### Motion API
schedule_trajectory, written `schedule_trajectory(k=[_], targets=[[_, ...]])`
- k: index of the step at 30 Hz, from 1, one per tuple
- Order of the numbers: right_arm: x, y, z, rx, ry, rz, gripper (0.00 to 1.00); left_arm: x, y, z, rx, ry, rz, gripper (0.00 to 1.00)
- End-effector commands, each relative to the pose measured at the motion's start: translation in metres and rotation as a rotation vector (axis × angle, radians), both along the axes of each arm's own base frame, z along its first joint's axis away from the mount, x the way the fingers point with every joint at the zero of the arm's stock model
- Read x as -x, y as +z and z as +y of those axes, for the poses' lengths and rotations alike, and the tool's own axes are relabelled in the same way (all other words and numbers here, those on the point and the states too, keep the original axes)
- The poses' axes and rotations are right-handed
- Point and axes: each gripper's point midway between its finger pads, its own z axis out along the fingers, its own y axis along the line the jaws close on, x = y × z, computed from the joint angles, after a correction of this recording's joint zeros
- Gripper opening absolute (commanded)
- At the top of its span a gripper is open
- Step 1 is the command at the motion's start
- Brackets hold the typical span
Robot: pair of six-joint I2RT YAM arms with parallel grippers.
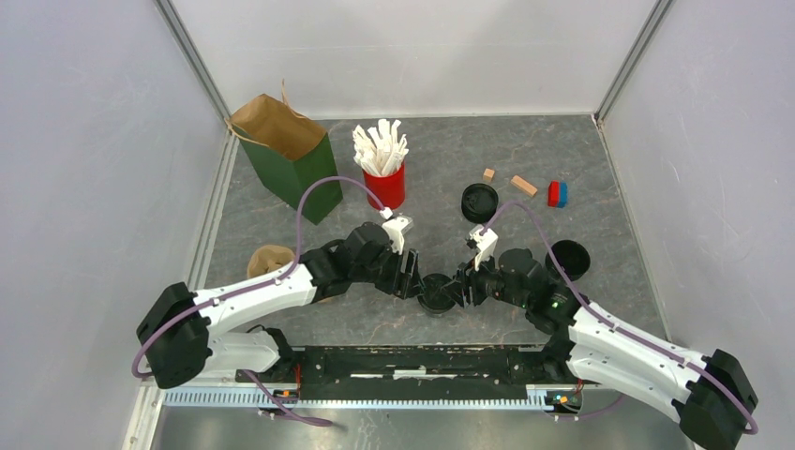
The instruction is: Pack the takeout coffee
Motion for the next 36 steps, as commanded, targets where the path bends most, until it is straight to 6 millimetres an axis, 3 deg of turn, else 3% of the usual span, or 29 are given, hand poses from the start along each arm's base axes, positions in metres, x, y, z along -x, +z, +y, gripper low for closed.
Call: schedule_trajectory(k=[1,19,36], targets=[[0.004,-0.016,-0.006,0.036,-0.002,0.02,0.53,0.0,0.003,-0.008,0.06,0.004,0.025,0.71],[0.01,-0.034,-0.014,0.061,-0.009,0.036,0.48,-0.001,0.002,-0.012,0.147,-0.009,0.072,0.67],[0.015,-0.054,-0.023,0.094,-0.015,0.056,0.44,-0.002,-0.012,-0.01,0.162,0.007,0.123,0.52]])
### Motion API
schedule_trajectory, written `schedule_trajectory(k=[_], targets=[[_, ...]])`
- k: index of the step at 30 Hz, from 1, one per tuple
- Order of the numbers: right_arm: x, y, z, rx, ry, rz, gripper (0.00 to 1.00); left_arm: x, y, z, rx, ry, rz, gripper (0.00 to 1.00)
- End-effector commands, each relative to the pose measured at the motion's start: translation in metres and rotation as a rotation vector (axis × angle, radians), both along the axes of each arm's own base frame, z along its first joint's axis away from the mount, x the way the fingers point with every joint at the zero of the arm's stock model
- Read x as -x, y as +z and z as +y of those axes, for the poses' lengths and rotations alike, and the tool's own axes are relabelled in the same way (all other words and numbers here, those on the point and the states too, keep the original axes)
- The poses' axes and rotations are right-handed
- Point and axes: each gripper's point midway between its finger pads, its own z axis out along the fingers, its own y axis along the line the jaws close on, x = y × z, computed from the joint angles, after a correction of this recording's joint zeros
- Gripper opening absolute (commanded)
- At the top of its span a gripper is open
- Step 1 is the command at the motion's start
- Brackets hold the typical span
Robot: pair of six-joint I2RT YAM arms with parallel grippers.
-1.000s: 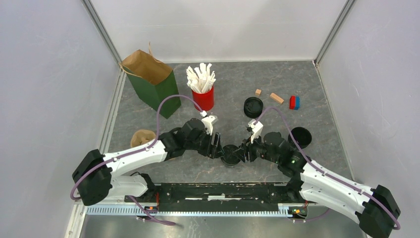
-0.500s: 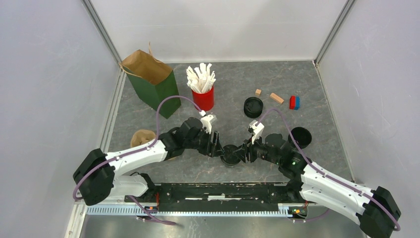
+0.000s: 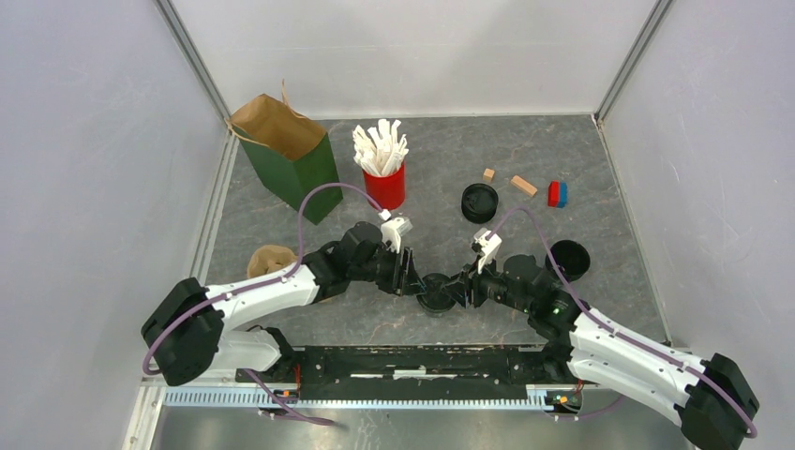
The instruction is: Pack the takeout coffee
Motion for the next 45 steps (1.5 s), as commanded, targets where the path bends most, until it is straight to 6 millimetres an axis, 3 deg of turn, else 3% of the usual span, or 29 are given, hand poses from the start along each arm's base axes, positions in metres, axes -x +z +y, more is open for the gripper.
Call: schedule_trajectory(k=[1,17,31,34,39,45], targets=[[0.016,-0.05,-0.024,0.146,-0.012,0.092,0.44,-0.001,-0.006,0.001,0.023,0.028,0.042,0.52],[0.021,-0.069,-0.035,0.175,-0.028,0.115,0.41,-0.001,-0.032,0.013,-0.016,0.084,0.127,0.45],[0.025,-0.081,-0.042,0.189,-0.038,0.136,0.39,0.004,-0.073,0.034,-0.185,0.136,0.204,0.43],[0.025,-0.076,-0.038,0.167,-0.035,0.139,0.39,0.004,-0.064,0.029,-0.156,0.112,0.185,0.41],[0.017,-0.046,-0.026,0.091,-0.036,0.113,0.39,-0.002,-0.036,0.017,-0.079,0.048,0.097,0.42],[0.005,-0.02,-0.02,0.074,-0.054,0.075,0.44,-0.001,-0.026,0.007,-0.057,-0.058,0.05,0.42]])
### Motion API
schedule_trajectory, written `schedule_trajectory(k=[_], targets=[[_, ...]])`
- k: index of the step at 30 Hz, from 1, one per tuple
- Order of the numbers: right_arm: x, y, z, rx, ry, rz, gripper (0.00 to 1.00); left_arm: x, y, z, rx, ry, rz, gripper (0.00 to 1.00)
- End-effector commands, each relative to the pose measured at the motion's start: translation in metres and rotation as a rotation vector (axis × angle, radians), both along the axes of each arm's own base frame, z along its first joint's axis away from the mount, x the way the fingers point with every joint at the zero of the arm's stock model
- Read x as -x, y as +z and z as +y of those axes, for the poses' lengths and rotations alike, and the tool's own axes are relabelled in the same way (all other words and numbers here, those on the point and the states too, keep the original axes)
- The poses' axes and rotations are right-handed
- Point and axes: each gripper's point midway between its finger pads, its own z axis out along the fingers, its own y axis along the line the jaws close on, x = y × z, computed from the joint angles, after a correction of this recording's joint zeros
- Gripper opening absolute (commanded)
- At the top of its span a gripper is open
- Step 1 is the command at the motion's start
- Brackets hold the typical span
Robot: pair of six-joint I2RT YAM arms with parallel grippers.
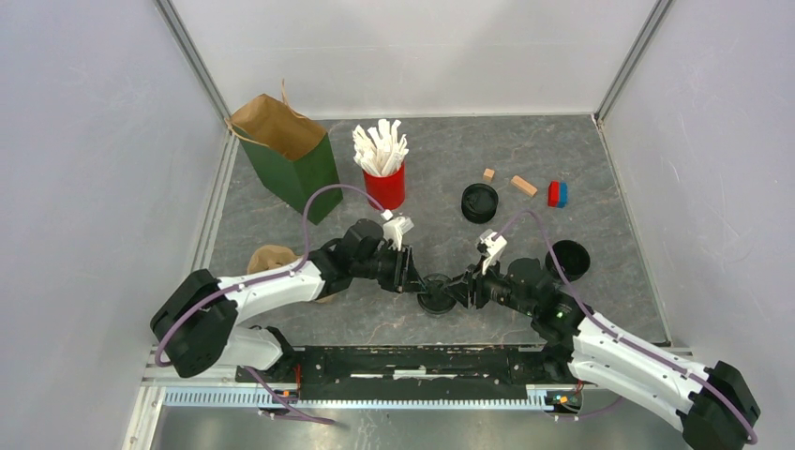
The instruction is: Pack the takeout coffee
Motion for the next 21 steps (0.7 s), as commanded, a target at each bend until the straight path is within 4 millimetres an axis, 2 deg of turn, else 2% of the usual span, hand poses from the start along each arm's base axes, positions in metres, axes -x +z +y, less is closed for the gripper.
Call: schedule_trajectory(k=[1,9,16,21], targets=[[0.002,-0.017,-0.015,0.122,-0.021,0.065,0.46,0.0,-0.017,0.011,-0.101,-0.075,-0.045,0.42],[-0.015,0.022,-0.012,0.116,0.002,-0.01,0.56,0.004,-0.023,0.005,-0.103,-0.146,-0.04,0.41],[-0.018,0.028,-0.003,0.094,0.108,-0.007,0.6,0.004,-0.02,0.002,-0.091,-0.169,-0.061,0.41],[-0.015,0.031,0.009,0.047,0.18,0.008,0.57,0.004,-0.024,0.0,-0.103,-0.178,-0.049,0.41]])
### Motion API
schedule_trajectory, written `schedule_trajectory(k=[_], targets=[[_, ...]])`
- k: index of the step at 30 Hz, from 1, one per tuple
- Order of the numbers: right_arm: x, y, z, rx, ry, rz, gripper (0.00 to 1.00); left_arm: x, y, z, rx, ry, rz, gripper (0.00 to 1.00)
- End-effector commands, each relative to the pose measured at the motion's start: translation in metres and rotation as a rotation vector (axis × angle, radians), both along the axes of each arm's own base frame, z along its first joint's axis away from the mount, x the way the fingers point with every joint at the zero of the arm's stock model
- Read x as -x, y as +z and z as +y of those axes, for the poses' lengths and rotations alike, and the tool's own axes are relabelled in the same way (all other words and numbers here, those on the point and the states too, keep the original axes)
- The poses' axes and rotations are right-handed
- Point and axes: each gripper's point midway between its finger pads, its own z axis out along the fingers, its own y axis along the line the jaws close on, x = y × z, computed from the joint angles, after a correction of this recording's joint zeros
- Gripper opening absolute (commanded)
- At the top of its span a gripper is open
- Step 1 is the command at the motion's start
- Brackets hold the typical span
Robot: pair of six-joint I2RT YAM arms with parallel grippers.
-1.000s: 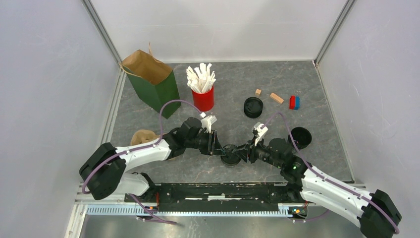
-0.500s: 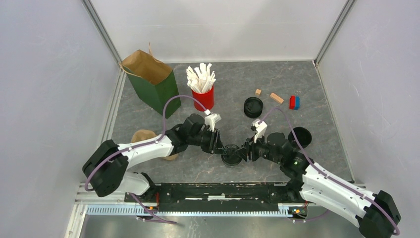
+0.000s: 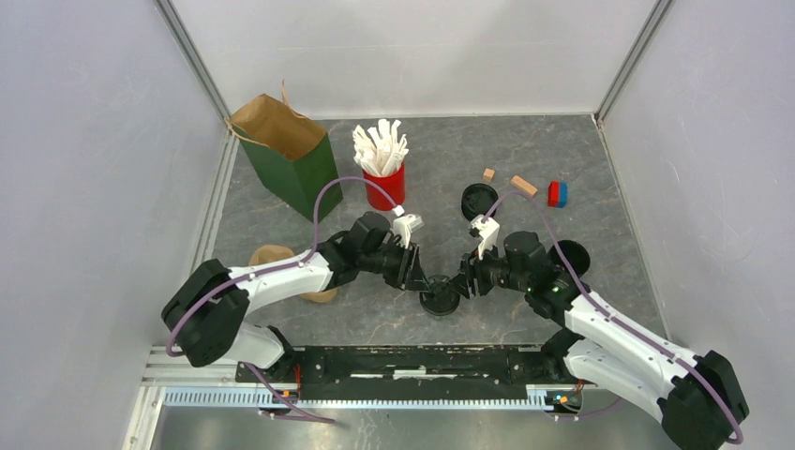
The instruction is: Pack the takeout coffee
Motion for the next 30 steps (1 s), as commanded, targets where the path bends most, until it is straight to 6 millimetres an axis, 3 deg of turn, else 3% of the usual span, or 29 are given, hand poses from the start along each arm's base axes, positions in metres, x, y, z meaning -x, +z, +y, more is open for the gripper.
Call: schedule_trajectory(k=[1,14,16,24,28,30], targets=[[0.002,0.024,0.019,-0.084,0.113,-0.041,0.55,0.006,-0.026,0.009,-0.101,-0.041,0.013,0.41],[-0.01,0.008,0.014,-0.11,0.061,-0.009,0.41,0.006,-0.03,0.009,-0.134,-0.048,0.006,0.41],[-0.01,-0.002,0.008,-0.11,0.035,0.011,0.38,0.005,-0.031,0.01,-0.144,-0.043,0.003,0.41],[0.022,-0.078,-0.025,-0.047,-0.053,0.17,0.36,0.003,-0.042,0.021,-0.184,0.013,-0.009,0.41],[0.034,-0.098,-0.036,-0.03,-0.09,0.204,0.36,0.006,-0.053,0.028,-0.206,0.038,0.007,0.41],[0.036,-0.096,-0.034,-0.063,-0.096,0.203,0.35,0.004,-0.055,0.03,-0.217,0.058,0.002,0.41]])
